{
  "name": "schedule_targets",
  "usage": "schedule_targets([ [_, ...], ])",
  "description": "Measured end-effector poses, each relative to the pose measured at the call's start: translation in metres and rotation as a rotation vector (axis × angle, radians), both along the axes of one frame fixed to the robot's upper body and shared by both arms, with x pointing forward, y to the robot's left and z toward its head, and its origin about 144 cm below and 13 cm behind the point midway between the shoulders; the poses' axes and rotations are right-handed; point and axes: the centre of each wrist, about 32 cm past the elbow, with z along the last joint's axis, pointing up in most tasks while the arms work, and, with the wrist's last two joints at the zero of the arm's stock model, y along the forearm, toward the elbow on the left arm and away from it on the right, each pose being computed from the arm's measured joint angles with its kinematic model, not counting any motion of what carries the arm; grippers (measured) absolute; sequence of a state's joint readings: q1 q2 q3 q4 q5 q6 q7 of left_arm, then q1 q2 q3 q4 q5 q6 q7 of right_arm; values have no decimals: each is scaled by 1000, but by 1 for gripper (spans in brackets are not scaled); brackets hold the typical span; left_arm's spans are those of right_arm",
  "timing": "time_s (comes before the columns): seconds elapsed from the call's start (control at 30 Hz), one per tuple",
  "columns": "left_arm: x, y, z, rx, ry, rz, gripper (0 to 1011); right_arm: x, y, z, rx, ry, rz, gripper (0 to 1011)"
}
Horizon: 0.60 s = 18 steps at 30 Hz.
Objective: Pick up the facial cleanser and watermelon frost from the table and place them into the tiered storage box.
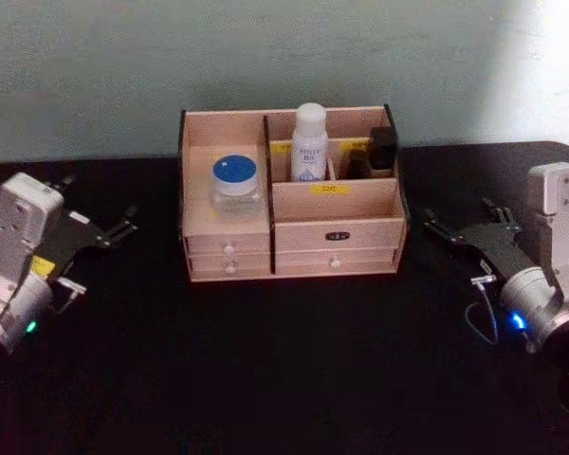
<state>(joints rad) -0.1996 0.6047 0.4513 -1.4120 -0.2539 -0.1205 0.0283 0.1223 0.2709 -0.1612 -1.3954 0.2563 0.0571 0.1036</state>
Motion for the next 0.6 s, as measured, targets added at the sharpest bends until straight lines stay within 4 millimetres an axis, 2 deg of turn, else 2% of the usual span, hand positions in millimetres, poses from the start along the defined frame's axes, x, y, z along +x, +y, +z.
schedule_targets([
  [0.6, 0, 0, 0, 0, 0, 0, 1001, 0, 0, 0, 0, 0, 0, 1003],
])
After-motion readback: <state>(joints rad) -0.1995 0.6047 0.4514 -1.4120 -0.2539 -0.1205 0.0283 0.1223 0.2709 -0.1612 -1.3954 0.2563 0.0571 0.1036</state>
